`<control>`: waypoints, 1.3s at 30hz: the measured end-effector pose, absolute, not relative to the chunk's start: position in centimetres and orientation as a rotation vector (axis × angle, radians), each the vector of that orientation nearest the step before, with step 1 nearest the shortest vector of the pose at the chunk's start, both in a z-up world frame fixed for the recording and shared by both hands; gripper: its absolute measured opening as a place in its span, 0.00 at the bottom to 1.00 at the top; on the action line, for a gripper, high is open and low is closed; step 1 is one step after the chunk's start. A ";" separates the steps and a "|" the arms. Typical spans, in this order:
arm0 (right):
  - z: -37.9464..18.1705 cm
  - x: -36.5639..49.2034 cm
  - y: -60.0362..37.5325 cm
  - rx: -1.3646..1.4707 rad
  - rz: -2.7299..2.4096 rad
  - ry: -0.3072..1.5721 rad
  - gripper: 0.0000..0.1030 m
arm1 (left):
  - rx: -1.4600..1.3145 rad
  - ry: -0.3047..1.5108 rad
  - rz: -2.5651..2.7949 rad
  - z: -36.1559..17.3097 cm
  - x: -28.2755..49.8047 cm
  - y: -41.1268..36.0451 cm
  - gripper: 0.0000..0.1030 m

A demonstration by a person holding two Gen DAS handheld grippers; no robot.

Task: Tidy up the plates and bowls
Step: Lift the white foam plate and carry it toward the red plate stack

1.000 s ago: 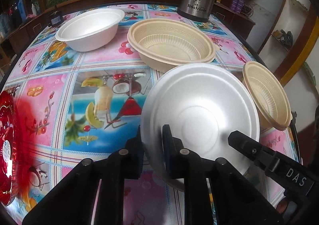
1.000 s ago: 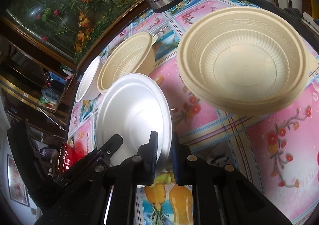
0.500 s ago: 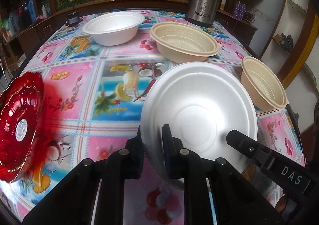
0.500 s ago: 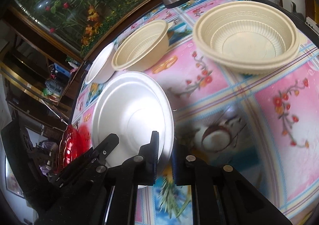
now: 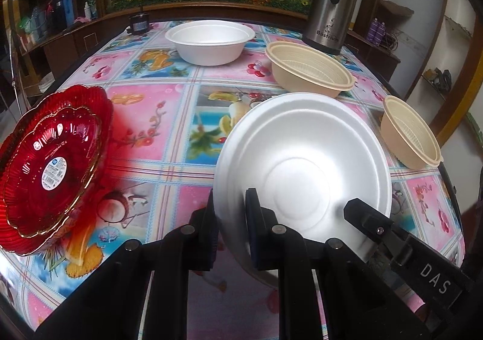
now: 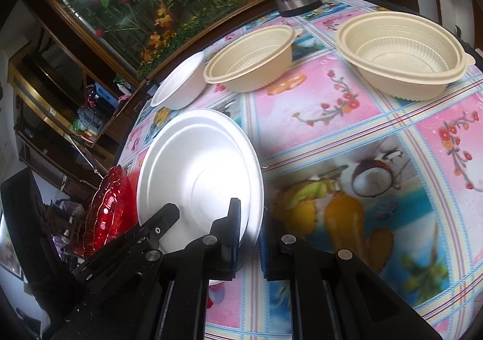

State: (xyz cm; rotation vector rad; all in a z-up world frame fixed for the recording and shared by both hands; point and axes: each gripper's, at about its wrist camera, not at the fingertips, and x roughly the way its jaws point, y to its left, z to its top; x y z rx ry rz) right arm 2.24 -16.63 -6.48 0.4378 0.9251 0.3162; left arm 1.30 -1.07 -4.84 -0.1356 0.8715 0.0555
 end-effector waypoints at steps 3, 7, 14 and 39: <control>-6.6 2.0 -16.1 0.430 0.321 0.911 0.10 | -0.139 0.862 0.065 -5.1 1.1 -0.7 0.13; -6.7 1.8 -15.7 0.422 0.325 0.888 0.10 | -0.146 0.835 0.074 -5.1 0.9 -0.4 0.13; -6.9 1.6 -15.5 0.441 0.337 0.855 0.10 | -0.160 0.808 0.086 -4.9 0.9 0.0 0.13; -6.3 1.4 -14.8 0.411 0.338 0.835 0.10 | -0.164 0.767 0.109 -4.5 0.4 0.4 0.13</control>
